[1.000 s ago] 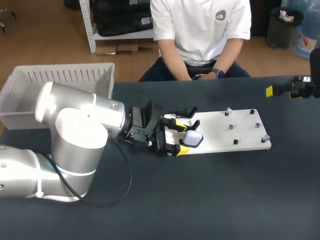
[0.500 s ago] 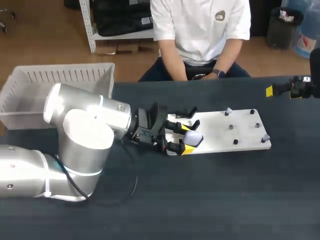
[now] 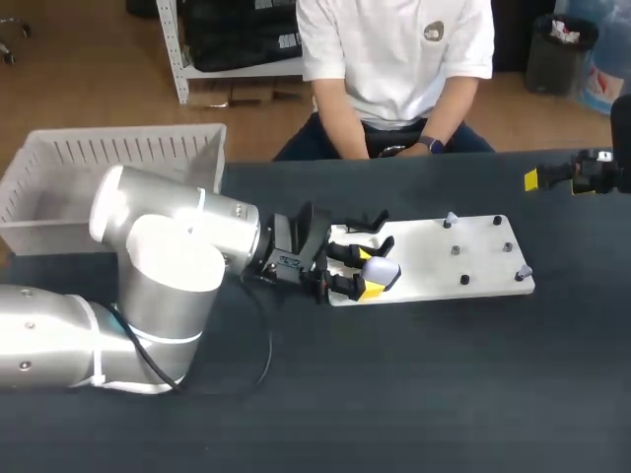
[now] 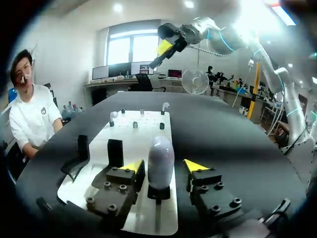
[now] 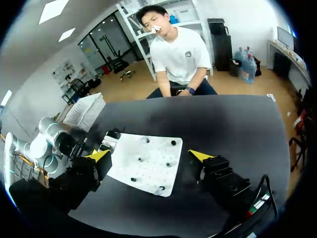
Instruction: Pick up each earbud case from the left stands, insert the matching earbuds, close the lid, and place the case in the box.
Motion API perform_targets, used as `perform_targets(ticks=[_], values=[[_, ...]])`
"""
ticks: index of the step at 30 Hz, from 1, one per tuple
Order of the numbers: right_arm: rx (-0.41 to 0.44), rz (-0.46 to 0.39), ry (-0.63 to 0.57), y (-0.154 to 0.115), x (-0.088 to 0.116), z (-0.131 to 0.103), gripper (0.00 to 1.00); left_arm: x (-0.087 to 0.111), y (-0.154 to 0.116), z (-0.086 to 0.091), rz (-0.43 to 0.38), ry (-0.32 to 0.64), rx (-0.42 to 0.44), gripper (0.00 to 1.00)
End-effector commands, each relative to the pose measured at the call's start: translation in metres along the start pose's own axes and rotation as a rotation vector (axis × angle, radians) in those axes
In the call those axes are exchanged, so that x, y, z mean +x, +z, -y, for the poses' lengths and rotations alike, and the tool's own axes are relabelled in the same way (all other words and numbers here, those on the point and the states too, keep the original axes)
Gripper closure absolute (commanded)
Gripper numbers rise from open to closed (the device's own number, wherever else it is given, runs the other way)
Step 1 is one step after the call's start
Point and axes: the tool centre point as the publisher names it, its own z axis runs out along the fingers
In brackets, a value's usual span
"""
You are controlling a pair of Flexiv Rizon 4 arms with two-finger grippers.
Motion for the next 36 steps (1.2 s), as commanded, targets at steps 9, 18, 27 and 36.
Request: perform_targets(ticks=[9, 18, 27, 36], values=[[0.000, -0.001, 0.000, 0.000, 0.000, 0.000, 0.00, 0.001, 0.005, -0.005, -0.003, -0.001, 0.017, 0.60], [0.000, -0.001, 0.000, 0.000, 0.000, 0.000, 0.00, 0.002, 0.005, -0.007, 0.000, -0.005, 0.023, 0.78], [0.000, -0.001, 0.000, 0.000, 0.000, 0.000, 0.00, 0.001, 0.002, -0.007, 0.019, -0.002, 0.028, 1.00], [0.000, -0.001, 0.000, 0.000, 0.000, 0.000, 0.00, -0.018, -0.017, -0.005, 0.076, 0.035, 0.029, 1.00]])
